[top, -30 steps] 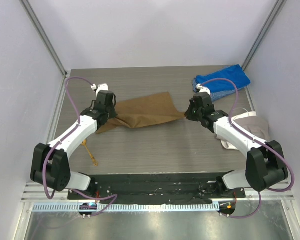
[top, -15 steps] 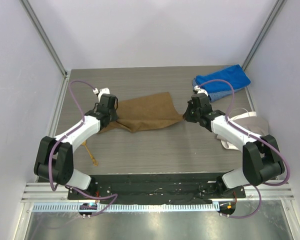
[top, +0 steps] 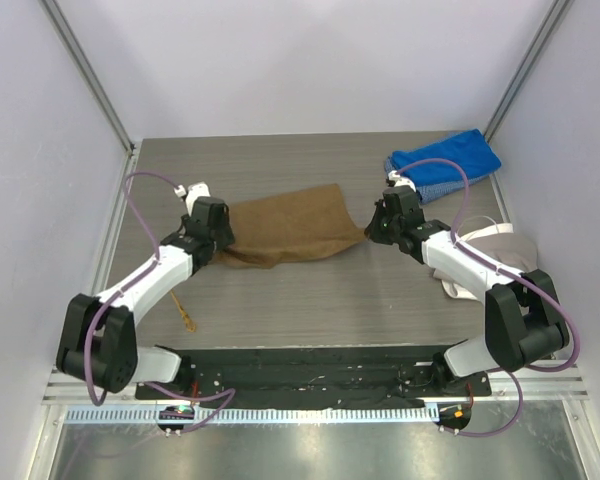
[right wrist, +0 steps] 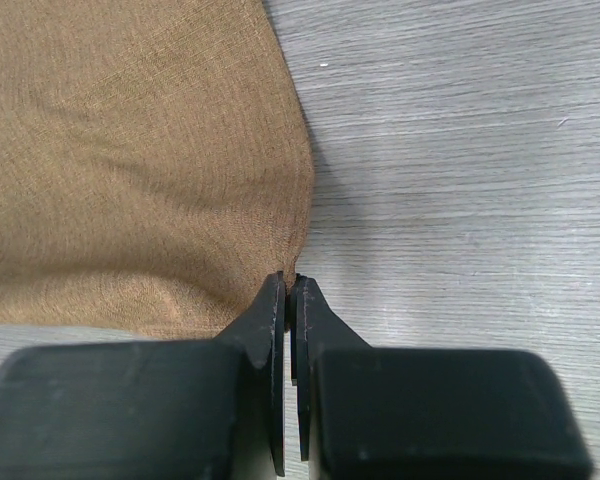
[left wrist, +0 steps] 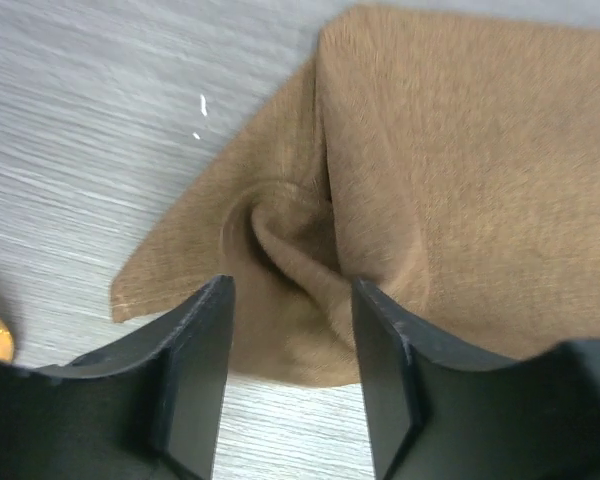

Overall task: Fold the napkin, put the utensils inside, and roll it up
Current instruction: Flatten the napkin out

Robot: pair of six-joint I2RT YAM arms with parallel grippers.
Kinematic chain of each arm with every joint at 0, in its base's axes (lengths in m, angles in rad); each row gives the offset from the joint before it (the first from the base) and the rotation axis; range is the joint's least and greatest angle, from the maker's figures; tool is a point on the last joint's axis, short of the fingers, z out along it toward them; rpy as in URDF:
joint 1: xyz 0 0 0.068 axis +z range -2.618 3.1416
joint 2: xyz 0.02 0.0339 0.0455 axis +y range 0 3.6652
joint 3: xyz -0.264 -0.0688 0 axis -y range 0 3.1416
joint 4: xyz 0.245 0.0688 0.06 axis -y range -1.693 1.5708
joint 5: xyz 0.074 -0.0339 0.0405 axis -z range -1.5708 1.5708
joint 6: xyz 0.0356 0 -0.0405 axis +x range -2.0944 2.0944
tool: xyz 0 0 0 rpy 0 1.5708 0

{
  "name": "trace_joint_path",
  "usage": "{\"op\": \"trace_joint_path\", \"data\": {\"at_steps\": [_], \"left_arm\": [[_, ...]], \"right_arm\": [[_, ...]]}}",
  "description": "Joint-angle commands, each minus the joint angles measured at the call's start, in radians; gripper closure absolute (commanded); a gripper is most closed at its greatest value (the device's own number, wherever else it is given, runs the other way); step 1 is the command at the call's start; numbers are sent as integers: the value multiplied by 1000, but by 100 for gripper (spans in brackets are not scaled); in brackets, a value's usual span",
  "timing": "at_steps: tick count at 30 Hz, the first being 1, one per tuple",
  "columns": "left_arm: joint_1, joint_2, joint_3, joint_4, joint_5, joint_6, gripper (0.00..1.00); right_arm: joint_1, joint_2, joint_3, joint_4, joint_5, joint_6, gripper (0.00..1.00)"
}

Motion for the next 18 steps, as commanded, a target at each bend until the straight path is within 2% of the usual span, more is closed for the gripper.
{"op": "trace_joint_path", "data": {"at_steps": [1, 2, 5, 8, 12, 18], "left_arm": [[13, -88, -10, 36, -69, -24, 41], [16, -102, -16, 19, -73, -30, 32], [25, -170, -72, 30, -78, -50, 30], [40, -220, -122, -6, -77, -82, 31], [56, -288, -222, -23, -69, -111, 37], [118, -285, -288, 23, 86, -128, 44]], "right_arm": [[-2, 0, 5, 34, -14, 7, 99], [0, -1, 6, 34, -15, 7, 99], [-2, -3, 5, 32, -18, 8, 99], [0, -7, 5, 29, -24, 10, 99], [-2, -16, 2, 28, -18, 8, 99], [0, -12, 2, 29, -26, 10, 99]]}}
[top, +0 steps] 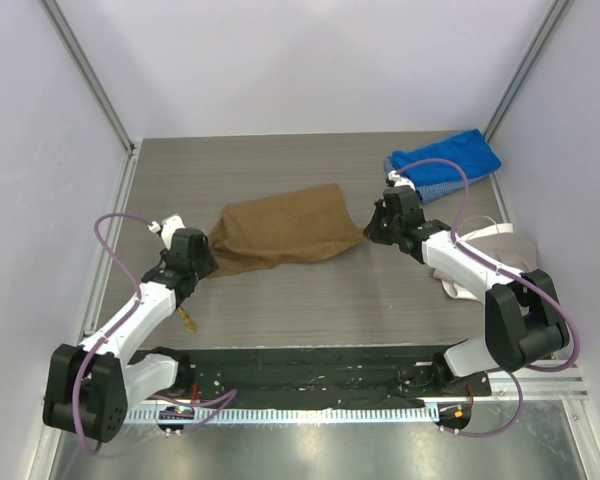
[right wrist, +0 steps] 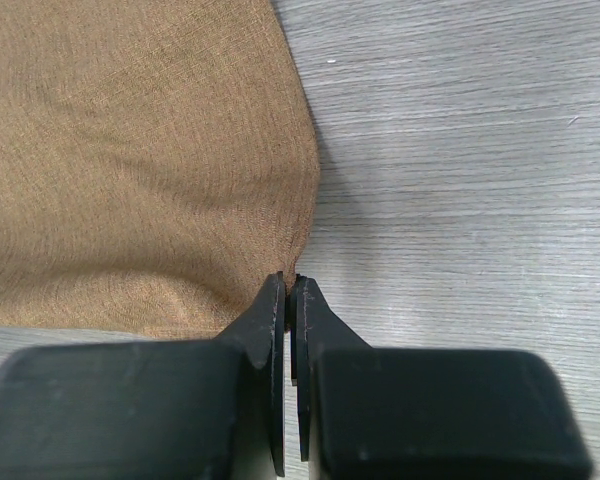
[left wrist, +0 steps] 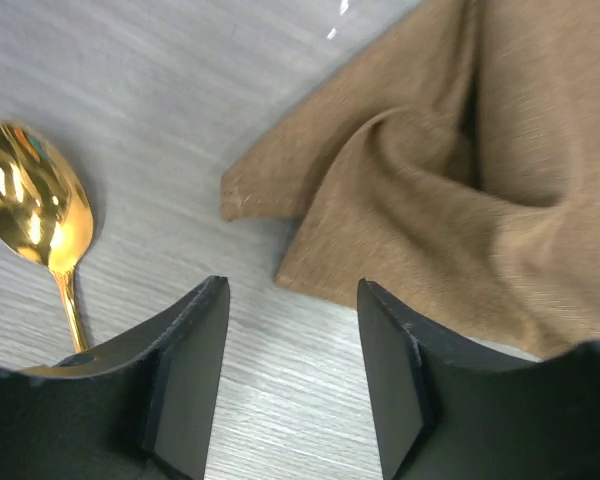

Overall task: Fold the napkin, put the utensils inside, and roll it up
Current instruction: Flatten the napkin out

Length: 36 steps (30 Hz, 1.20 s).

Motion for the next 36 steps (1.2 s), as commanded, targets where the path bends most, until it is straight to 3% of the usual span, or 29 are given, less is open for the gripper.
{"op": "trace_joint_path", "data": {"at_steps": [1, 9, 20, 23, 26, 31, 36], "left_arm": [[38, 20, -19, 74, 103, -31, 45], [59, 170, -21, 141, 182, -45, 48], [90, 241, -16, 165, 188, -54, 51], [98, 259, -15, 167, 203, -53, 58], [98, 267, -11, 159, 209, -48, 70], [99, 249, 5, 150, 225, -36, 99], [99, 149, 116, 121, 216, -18, 100]], "right_arm": [[0, -12, 2, 30, -12, 7, 99], [0, -13, -6, 30, -9, 7, 99], [0, -12, -1, 30, -6, 7, 99], [0, -12, 0, 32, -6, 7, 99], [0, -13, 0, 32, -6, 6, 99], [0, -33, 12, 30, -1, -10, 99], [-2, -81, 98, 1, 40, -52, 99]]}}
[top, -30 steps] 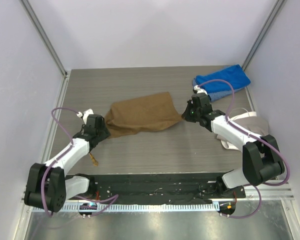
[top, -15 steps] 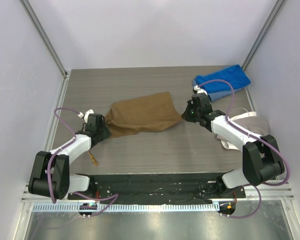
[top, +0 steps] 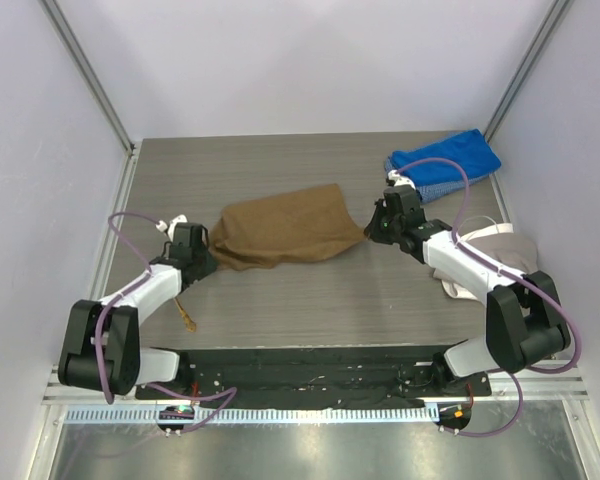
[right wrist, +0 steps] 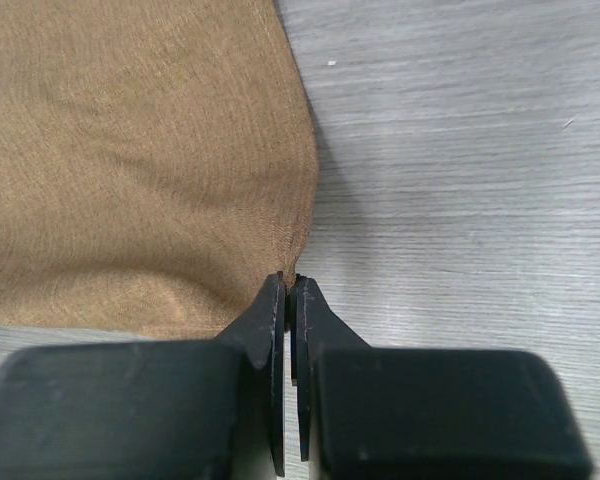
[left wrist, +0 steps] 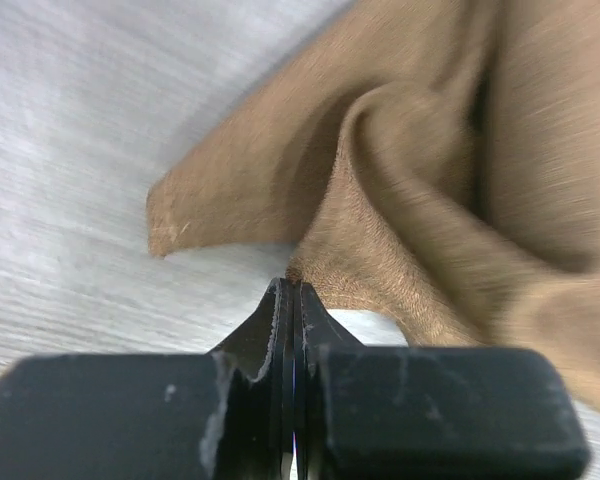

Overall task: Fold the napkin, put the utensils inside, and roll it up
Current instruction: Flatten the napkin out

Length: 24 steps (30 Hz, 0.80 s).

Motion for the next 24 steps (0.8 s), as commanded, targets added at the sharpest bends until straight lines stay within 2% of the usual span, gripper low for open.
{"op": "trace_joint_path", "data": {"at_steps": [1, 6, 10, 12, 21, 24], "left_arm": [[4, -113, 129, -14, -14, 18, 100], [6, -222, 310, -31, -77, 18, 100], [12, -224, 526, -76, -71, 43, 100], [12, -242, 576, -78, -64, 54, 100], [12, -472, 824, -162, -103, 136, 100], [12, -540, 862, -195, -94, 155, 100]], "right_arm": [[-2, -92, 117, -7, 53, -59, 99], [-2, -107, 315, -56, 125, -131, 99], [-3, -100, 481, -87, 169, -190, 99], [-3, -121, 547, -90, 175, -198, 99], [0, -397, 616, -105, 159, -248, 99], [0, -490, 624, -116, 129, -242, 99]]}}
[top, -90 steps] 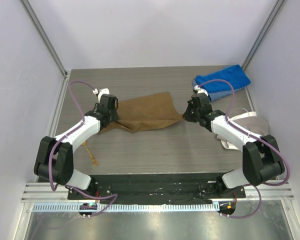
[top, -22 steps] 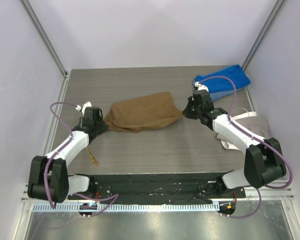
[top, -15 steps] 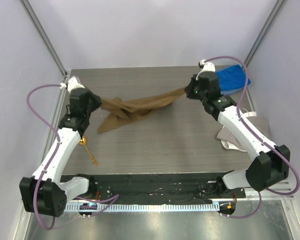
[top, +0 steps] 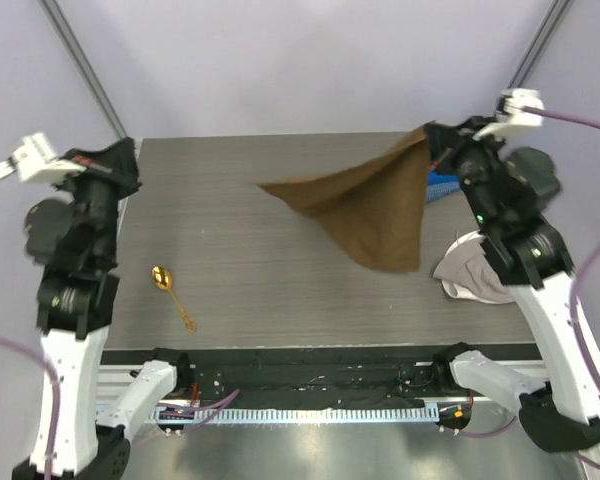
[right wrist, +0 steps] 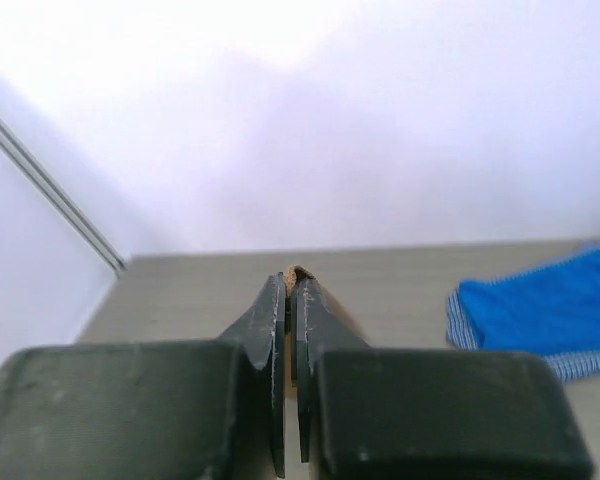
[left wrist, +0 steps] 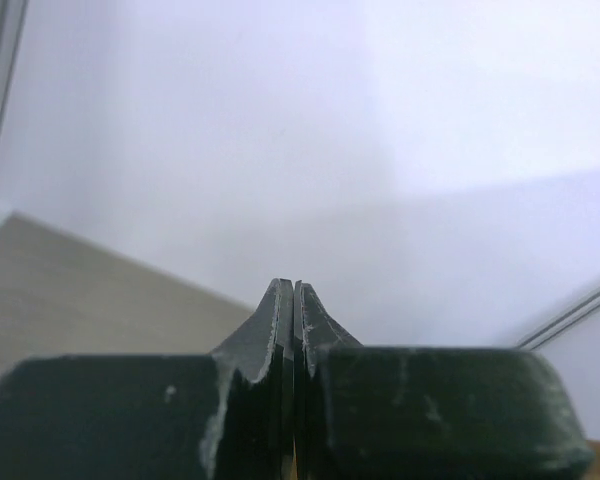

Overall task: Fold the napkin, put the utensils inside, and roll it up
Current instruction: Flatten the napkin out

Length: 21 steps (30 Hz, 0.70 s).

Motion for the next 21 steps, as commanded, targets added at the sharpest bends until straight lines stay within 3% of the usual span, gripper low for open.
{"op": "trace_joint_path", "data": {"at_steps": [1, 4, 7, 9, 13, 16, 21], "left_arm": [[6, -103, 80, -40, -15, 55, 100], [4, -134, 73, -50, 29, 53, 100], [6, -113, -2, -58, 181, -11, 99], [6, -75, -99, -23, 305, -68, 81], [6, -19, -211, -12, 353, -90, 63], [6, 8, -242, -14, 362, -74, 55], [6, 32, -234, -41, 338, -30, 43]], "right_arm": [[0, -141, 55, 13, -25, -21, 99], [0, -160, 73, -25, -23, -27, 99], [0, -129, 66, -62, -1, -32, 99], [0, -109, 31, -73, 2, -28, 99], [0, -35, -2, -62, -96, 24, 99], [21, 35, -6, -7, -187, 79, 99], [243, 169, 66, 53, -112, 58, 99]]}}
